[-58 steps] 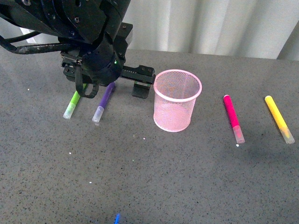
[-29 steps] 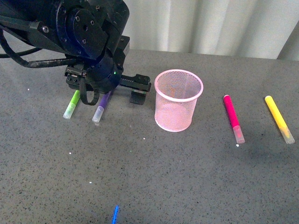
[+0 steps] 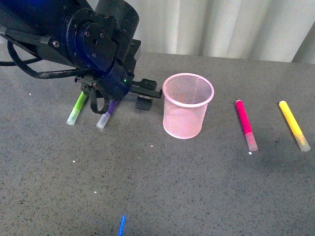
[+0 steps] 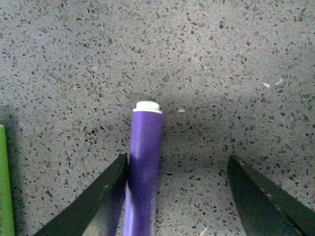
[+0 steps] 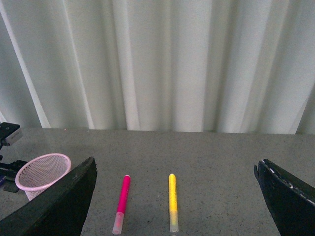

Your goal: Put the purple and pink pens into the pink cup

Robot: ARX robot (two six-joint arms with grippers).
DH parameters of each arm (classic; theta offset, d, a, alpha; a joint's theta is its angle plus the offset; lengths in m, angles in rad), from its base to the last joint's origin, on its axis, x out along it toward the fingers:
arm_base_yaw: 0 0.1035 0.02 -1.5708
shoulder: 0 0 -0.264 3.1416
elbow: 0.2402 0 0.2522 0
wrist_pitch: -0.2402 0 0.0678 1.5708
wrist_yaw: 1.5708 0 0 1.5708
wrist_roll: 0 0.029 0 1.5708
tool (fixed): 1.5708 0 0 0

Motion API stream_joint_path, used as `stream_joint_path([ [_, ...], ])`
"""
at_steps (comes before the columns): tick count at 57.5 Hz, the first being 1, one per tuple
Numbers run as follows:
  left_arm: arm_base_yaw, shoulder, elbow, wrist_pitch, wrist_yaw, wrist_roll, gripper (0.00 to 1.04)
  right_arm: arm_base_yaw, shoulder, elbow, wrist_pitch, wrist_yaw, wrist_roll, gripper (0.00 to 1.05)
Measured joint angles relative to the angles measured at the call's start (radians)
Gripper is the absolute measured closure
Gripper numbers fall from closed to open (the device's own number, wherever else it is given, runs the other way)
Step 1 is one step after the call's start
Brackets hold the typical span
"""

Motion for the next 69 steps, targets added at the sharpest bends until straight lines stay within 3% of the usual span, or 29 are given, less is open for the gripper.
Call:
stream_joint_path([
  [11, 0.021, -0.004, -0.024, 0.021, -0.018, 0.028, 0.80, 0.000, 0.000, 0.000, 0.000, 0.000, 0.000, 0.07],
  [18, 0.028, -0.011, -0.033, 0.022, -0.032, 0.034, 0.92, 0.000, 0.000, 0.000, 0.000, 0.000, 0.000, 0.07],
  [39, 0.029, -0.043, -0.066, 0.003, -0.030, 0.005, 0.93, 0.000, 0.000, 0.000, 0.000, 0.000, 0.000, 0.07],
  [52, -0.009, -0.163, -0.103, -0.010, 0.023, -0.136, 0.93, 0.000, 0.000, 0.000, 0.000, 0.000, 0.000, 0.07],
  [69, -0.089, -0.404, -0.171, 0.267, -0.038, -0.251, 0.93, 0.000, 0.000, 0.000, 0.000, 0.000, 0.000, 0.07],
])
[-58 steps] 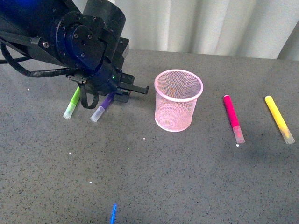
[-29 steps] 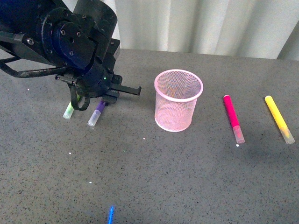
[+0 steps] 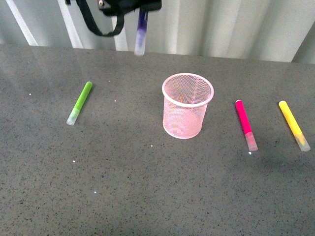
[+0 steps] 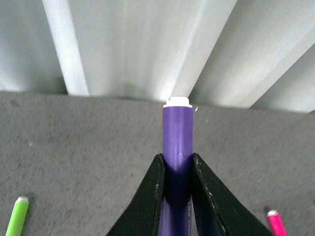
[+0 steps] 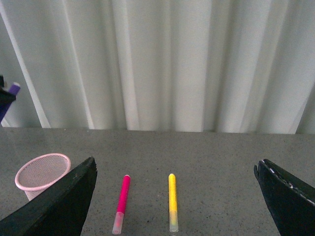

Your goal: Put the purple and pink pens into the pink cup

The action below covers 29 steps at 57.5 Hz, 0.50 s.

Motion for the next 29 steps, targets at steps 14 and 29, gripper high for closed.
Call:
stream_joint_path([
  [14, -0.084, -0.028, -0.063, 0.258, -0.067, -0.032, 0.93, 0.000, 0.000, 0.000, 0.000, 0.000, 0.000, 0.07],
  [29, -0.165, 0.069, -0.063, 0.409, -0.084, -0.066, 0.93, 0.000, 0.000, 0.000, 0.000, 0.000, 0.000, 0.07],
])
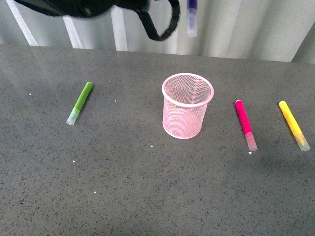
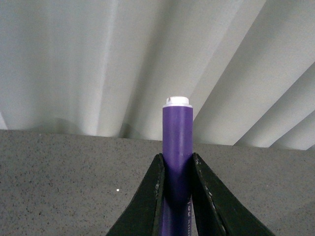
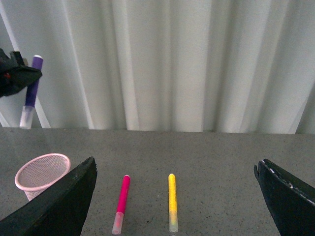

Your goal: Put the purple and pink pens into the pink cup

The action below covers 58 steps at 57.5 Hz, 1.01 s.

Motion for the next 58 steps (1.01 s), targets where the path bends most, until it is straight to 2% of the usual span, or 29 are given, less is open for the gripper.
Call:
stream_joint_path([
  [31, -0.015, 0.117, -0.088, 0.216, -0.050, -0.085, 0.93, 0.000, 0.000, 0.000, 0.000, 0.000, 0.000, 0.07],
  [58, -0.033, 0.185, -0.097, 0.292, -0.079, -0.113, 0.93, 0.000, 0.000, 0.000, 0.000, 0.000, 0.000, 0.07],
])
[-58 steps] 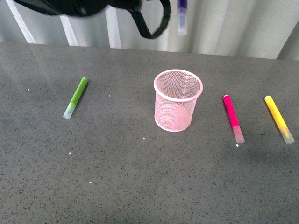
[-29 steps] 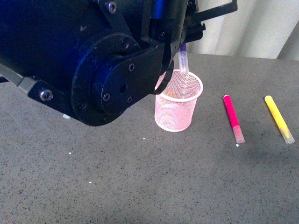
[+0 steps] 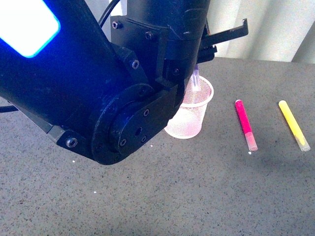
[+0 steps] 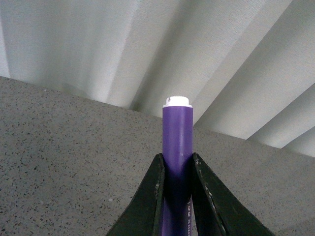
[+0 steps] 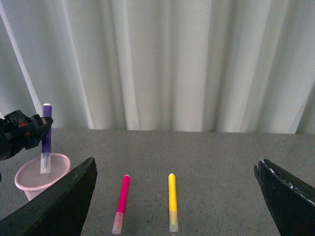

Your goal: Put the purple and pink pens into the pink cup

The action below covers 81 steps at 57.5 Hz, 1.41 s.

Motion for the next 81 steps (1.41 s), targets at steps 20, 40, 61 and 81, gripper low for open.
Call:
stream_joint_path([
  [20, 0.012, 0.041, -0.009, 0.066, -0.010, 0.002, 0.93, 0.000, 0.000, 0.000, 0.000, 0.000, 0.000, 0.07],
  [40, 0.018, 0.016, -0.081, 0.100, -0.010, 0.010, 0.39, 0.000, 0.000, 0.000, 0.000, 0.000, 0.000, 0.07],
  [61, 0.111, -0.493, -0.280, -0.156, 0.098, 0.054, 0.07, 0.000, 0.000, 0.000, 0.000, 0.000, 0.000, 0.07],
  [81, 0.477, -1.152, -0.521, -0.620, 0.402, 0.087, 0.07, 0.000, 0.000, 0.000, 0.000, 0.000, 0.000, 0.07],
])
